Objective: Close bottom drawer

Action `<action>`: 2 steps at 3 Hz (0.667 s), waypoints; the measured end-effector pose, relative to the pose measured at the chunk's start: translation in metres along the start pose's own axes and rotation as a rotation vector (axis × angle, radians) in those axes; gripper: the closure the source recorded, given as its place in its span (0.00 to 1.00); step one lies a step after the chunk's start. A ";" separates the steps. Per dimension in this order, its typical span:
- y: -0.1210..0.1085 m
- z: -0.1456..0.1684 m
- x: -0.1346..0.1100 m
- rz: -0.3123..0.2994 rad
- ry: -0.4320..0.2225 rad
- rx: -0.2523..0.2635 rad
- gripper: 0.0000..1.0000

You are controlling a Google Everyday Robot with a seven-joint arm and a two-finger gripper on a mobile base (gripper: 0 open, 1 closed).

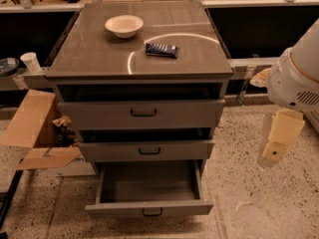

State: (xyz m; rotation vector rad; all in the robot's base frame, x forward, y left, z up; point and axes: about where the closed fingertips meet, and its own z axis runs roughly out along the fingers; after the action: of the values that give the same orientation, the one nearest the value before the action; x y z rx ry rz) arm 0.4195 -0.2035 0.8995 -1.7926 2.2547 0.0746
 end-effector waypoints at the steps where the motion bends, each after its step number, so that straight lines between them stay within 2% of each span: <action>1: 0.000 0.000 0.000 0.000 0.000 0.000 0.00; 2: 0.007 0.028 0.000 -0.007 -0.010 -0.038 0.00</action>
Offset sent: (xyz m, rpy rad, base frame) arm -0.0049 0.0214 -0.0934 0.0569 0.1189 0.0560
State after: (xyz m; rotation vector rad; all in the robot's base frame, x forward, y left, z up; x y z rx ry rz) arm 0.4177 -0.1967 0.8719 -1.8149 2.2544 0.1263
